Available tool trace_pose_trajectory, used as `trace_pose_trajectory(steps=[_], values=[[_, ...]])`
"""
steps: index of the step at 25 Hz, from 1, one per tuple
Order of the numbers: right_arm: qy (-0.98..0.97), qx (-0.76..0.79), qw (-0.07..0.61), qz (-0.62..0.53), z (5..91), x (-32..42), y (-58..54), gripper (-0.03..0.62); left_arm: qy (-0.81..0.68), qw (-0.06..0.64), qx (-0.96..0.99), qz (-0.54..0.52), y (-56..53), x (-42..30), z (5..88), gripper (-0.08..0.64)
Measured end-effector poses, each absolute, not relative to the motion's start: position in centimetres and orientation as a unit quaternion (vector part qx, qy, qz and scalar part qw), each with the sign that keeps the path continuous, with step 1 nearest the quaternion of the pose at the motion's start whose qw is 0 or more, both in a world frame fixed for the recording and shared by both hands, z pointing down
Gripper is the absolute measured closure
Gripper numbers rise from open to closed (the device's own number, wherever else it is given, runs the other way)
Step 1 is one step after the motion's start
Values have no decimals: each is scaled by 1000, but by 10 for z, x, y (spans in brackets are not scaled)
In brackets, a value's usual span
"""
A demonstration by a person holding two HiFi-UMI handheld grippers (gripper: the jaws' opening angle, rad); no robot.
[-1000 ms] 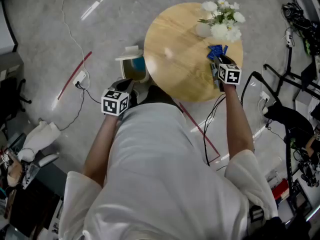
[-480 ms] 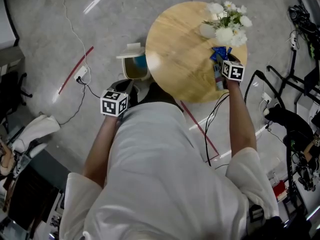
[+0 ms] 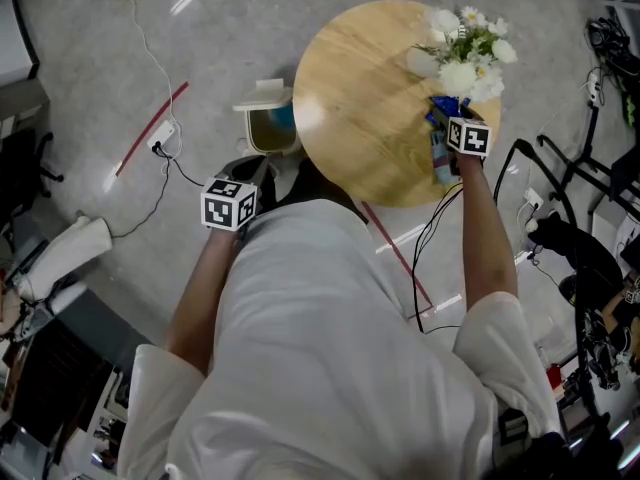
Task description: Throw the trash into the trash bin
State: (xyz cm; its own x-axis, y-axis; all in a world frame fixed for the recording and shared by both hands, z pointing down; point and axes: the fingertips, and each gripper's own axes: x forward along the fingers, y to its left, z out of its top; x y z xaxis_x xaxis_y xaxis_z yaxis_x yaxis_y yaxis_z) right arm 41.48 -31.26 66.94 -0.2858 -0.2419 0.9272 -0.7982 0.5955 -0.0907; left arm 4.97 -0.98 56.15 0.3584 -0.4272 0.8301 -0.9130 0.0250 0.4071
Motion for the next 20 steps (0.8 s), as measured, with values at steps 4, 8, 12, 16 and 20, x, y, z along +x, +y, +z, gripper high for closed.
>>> trace_pose_trajectory(steps=[4,8,12,16,20], values=[[-745,335,498,291,679,415,-313,255,-514,507,649,241,-8,50,564,554],[-742,330,502,298,684,411,-314,281,-516,511,645,239,-6,51,566,554],[-751,330,500,276,677,402,-320,414,-516,513,644,237,-9,52,567,555],[-760,326,497,264,670,396,-319,511,-516,511,647,233,-11,55,565,554],[-763,324,493,264,664,393,-314,515,-517,507,651,230,-9,52,564,555]])
